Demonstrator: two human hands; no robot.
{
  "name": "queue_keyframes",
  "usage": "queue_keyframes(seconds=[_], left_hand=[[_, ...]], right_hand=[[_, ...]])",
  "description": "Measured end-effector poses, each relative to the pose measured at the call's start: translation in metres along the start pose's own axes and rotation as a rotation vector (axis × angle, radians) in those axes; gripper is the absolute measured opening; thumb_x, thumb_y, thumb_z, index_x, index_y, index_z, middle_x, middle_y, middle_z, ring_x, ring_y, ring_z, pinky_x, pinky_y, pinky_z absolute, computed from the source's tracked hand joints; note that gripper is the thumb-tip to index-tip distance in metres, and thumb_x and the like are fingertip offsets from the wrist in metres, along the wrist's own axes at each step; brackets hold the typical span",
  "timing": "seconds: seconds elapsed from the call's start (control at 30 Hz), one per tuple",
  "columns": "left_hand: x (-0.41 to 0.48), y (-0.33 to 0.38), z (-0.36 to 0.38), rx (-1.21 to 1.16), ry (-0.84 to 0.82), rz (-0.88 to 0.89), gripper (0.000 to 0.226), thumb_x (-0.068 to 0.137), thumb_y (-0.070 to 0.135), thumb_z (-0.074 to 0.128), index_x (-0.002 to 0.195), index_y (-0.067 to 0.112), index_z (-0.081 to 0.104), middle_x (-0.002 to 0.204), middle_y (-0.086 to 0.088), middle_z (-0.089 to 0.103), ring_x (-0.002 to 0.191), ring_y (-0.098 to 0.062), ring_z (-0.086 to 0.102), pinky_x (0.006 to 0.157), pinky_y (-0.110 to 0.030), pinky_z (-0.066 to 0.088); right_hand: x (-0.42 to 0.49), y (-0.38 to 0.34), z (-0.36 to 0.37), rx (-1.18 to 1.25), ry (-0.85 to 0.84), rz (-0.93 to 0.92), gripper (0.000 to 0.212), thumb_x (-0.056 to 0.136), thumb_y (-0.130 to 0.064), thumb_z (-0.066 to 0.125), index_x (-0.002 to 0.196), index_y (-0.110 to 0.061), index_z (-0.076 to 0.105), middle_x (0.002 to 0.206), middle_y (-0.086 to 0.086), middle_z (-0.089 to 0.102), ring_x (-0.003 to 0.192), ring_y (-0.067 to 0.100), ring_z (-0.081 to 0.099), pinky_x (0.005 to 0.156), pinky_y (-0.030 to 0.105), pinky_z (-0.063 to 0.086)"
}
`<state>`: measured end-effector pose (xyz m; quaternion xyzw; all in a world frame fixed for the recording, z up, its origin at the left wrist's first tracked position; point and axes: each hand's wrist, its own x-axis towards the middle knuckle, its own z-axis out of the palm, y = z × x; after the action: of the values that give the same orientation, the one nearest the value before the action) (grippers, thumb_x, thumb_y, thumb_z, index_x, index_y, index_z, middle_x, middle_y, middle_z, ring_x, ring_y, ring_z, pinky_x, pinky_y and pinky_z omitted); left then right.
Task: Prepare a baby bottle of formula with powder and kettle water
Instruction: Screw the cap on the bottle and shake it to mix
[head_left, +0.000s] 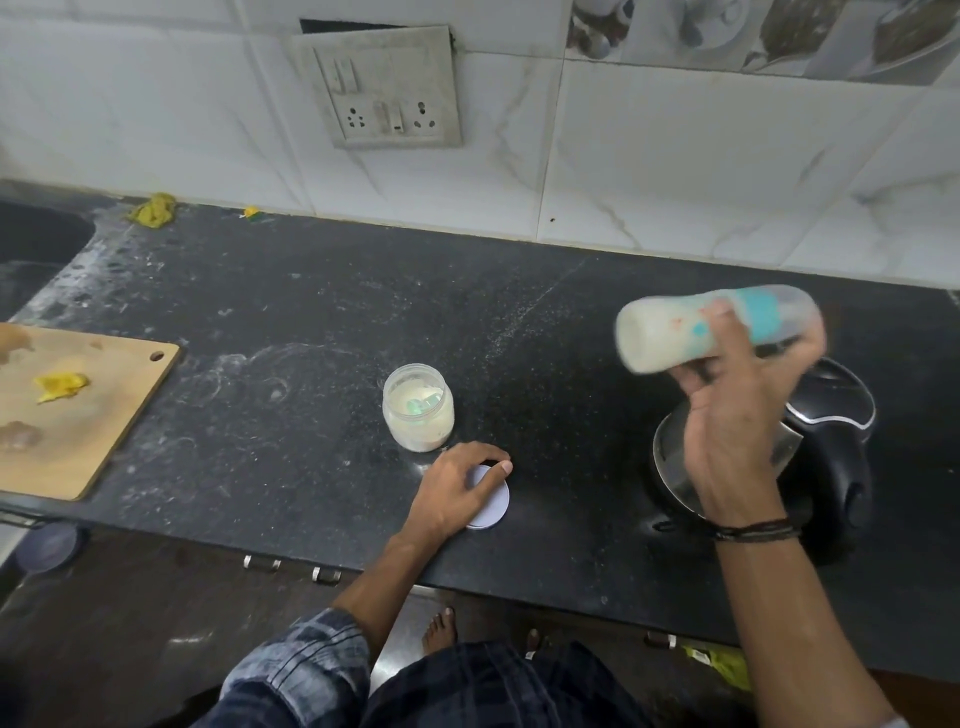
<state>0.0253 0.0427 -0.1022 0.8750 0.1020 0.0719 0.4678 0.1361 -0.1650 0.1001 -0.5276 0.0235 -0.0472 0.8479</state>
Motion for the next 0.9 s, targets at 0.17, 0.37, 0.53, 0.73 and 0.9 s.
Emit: queue_keyframes(seconds=[0.17,0.37,0.53,0.73,0.9], left_hand=[[0.001,0.001,-0.001,-0.009,-0.008,0.008,0.026,0.095,0.045,0.060,0.105,0.029,0.076,0.110,0.020,0.073,0.107,0.000,0.062,0.100,-0.029,0.046],[0.000,-0.001,-0.001,-0.005,-0.010,0.016,0.024,0.095,0.045,0.061,0.106,0.029,0.076,0.110,0.020,0.073,0.107,0.000,0.062,0.099,-0.029,0.047],[0.000,0.001,-0.001,0.007,0.000,0.019,0.016,0.098,0.038,0.065,0.106,0.029,0.076,0.110,0.020,0.073,0.107,0.001,0.062,0.099,-0.027,0.046],[0.000,0.001,-0.003,0.006,-0.014,0.021,0.017,0.098,0.038,0.065,0.107,0.029,0.076,0.111,0.020,0.072,0.108,0.001,0.061,0.099,-0.025,0.045],[0.000,-0.001,-0.001,0.002,-0.003,0.021,0.020,0.097,0.042,0.062,0.107,0.031,0.075,0.111,0.020,0.072,0.108,0.001,0.061,0.098,-0.026,0.046]], right_hand=[[0.002,-0.007,-0.007,0.035,0.006,-0.016,0.064,0.091,-0.008,0.072,0.144,-0.017,0.036,0.118,0.003,0.068,0.100,0.020,0.072,0.071,0.038,0.061],[0.002,-0.001,-0.006,-0.100,-0.132,-0.025,0.074,0.087,-0.003,0.075,0.147,-0.019,0.034,0.117,0.005,0.068,0.098,0.023,0.071,0.066,0.032,0.059],[0.001,-0.003,0.000,0.135,0.070,-0.055,0.071,0.093,-0.013,0.072,0.148,-0.018,0.027,0.131,0.008,0.060,0.116,0.025,0.069,0.080,0.047,0.060],[0.000,-0.009,-0.001,0.012,-0.037,-0.070,0.069,0.090,-0.006,0.073,0.145,-0.019,0.032,0.120,0.002,0.067,0.105,0.023,0.070,0.074,0.040,0.060],[0.003,-0.006,0.001,-0.084,-0.111,-0.032,0.067,0.090,-0.004,0.073,0.141,-0.025,0.035,0.117,0.000,0.068,0.103,0.020,0.071,0.075,0.039,0.062]])
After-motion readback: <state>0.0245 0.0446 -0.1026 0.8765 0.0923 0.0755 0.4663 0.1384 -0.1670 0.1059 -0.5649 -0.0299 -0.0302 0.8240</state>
